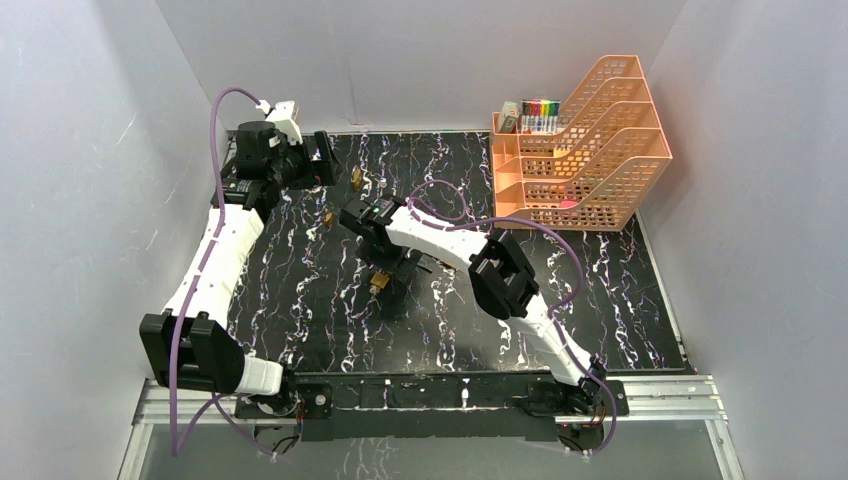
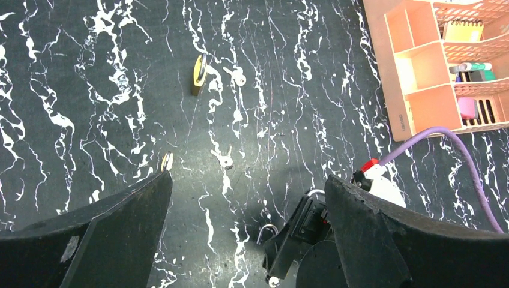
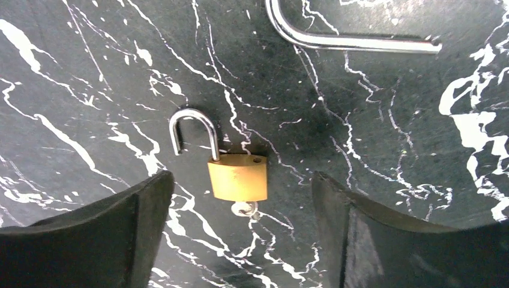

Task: Lock with the key
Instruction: Pick up the lock from the center of the board.

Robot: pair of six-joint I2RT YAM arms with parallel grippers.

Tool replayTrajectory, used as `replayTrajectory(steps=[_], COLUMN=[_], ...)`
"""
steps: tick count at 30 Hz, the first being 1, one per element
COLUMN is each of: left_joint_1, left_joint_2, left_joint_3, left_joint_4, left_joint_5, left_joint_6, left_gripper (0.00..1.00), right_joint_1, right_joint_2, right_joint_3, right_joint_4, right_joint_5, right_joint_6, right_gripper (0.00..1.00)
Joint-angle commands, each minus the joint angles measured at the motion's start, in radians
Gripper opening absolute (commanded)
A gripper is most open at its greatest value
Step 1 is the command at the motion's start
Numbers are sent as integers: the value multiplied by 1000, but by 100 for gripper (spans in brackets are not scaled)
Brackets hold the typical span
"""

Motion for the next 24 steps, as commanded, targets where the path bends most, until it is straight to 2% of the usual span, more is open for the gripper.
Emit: replayTrajectory(steps=[1,10,20,22,24], left_joint_1=[34,57,71,76,80], left_joint_2=[-52,-55,-49,-48,-49], left_joint_3=[-17,-21,-29,-29,-31], left_joint_4=[6,2,10,9,10], left_joint_5=[18,29,54,55,59], left_joint_6=[-1,0,-4,-4,-4], left_gripper=[98,98,98,98,98], right_joint_1=[-5,-5,-5,-4,-4], right_joint_2=[-15,25,81,89,93], right_joint_3=[4,-3,27,25,19], right_joint_4=[-46,-4,27,30,34], right_joint_5=[-12,-52,-91,-98,-105], right_joint_6=[39,22,-12,-17,-23], right_gripper=[84,63,63,57,45])
